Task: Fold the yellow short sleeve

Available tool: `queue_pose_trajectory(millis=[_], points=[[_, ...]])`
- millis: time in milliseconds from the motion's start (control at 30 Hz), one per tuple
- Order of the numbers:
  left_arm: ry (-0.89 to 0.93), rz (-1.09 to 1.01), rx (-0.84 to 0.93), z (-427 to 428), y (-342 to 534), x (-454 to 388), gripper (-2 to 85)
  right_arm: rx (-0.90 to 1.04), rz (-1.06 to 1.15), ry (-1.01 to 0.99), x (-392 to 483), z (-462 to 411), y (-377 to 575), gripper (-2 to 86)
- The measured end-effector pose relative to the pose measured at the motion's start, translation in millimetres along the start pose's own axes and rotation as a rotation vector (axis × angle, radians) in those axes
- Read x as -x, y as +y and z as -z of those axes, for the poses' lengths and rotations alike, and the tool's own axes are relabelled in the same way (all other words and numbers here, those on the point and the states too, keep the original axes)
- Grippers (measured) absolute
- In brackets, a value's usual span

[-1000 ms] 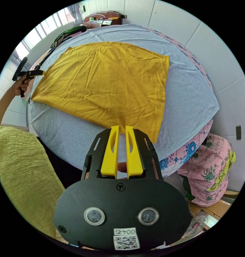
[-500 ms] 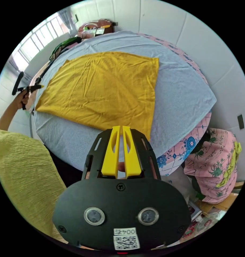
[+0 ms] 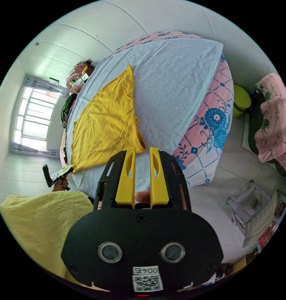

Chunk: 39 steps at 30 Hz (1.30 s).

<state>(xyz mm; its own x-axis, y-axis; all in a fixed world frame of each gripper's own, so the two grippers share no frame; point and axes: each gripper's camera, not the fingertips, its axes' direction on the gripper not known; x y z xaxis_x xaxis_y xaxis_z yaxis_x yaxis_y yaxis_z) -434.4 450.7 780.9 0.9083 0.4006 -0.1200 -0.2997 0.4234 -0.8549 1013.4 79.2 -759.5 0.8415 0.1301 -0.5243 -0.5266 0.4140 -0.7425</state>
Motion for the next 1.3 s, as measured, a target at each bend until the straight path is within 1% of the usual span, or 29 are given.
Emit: queue_pose_trajectory(millis=[133,200,233,333,400,467,600,667,767,933,1000,1067,1167,1300], points=[[-0.021,-0.011,0.025,-2,-9,-14,0.5,-0.005,-0.023,-0.090,-16,-2,-21,4.0],[-0.020,-0.009,0.032,-1,-15,-18,0.5,0.018,0.000,-0.035,-16,-2,-31,3.0],[-0.017,-0.007,0.035,-1,-18,-21,0.5,0.040,0.020,0.035,-16,-3,-36,2.9],[-0.015,0.004,0.036,0,-25,-28,0.5,0.052,0.065,0.042,-20,5,-52,3.0],[-0.019,0.006,0.038,1,-29,-33,0.5,0.022,0.134,0.075,-17,16,-65,4.4],[-0.020,0.019,0.045,2,-35,-39,0.5,0.005,0.183,0.019,-16,27,-95,6.3],[-0.031,0.020,0.067,3,-45,-49,0.5,0.002,0.163,-0.053,-19,29,-151,6.3],[-0.048,0.007,0.091,3,-54,-56,0.6,0.046,0.157,-0.086,-19,21,-186,6.5],[-0.058,0.008,0.118,4,-63,-62,0.5,0.083,0.167,-0.072,-17,11,-220,7.2],[-0.065,0.022,0.138,5,-73,-70,0.4,0.155,0.202,-0.067,-8,1,-253,8.0],[-0.067,0.024,0.142,5,-76,-73,0.4,0.183,0.217,-0.081,-4,-1,-261,6.0],[-0.064,0.032,0.143,6,-80,-74,0.3,0.192,0.245,-0.050,4,-4,-269,1.2],[-0.061,0.039,0.141,6,-83,-76,0.3,0.161,0.295,0.049,16,-2,-278,0.1],[-0.062,0.044,0.132,7,-85,-78,0.2,0.163,0.253,-0.005,20,-2,-289,0.8]])
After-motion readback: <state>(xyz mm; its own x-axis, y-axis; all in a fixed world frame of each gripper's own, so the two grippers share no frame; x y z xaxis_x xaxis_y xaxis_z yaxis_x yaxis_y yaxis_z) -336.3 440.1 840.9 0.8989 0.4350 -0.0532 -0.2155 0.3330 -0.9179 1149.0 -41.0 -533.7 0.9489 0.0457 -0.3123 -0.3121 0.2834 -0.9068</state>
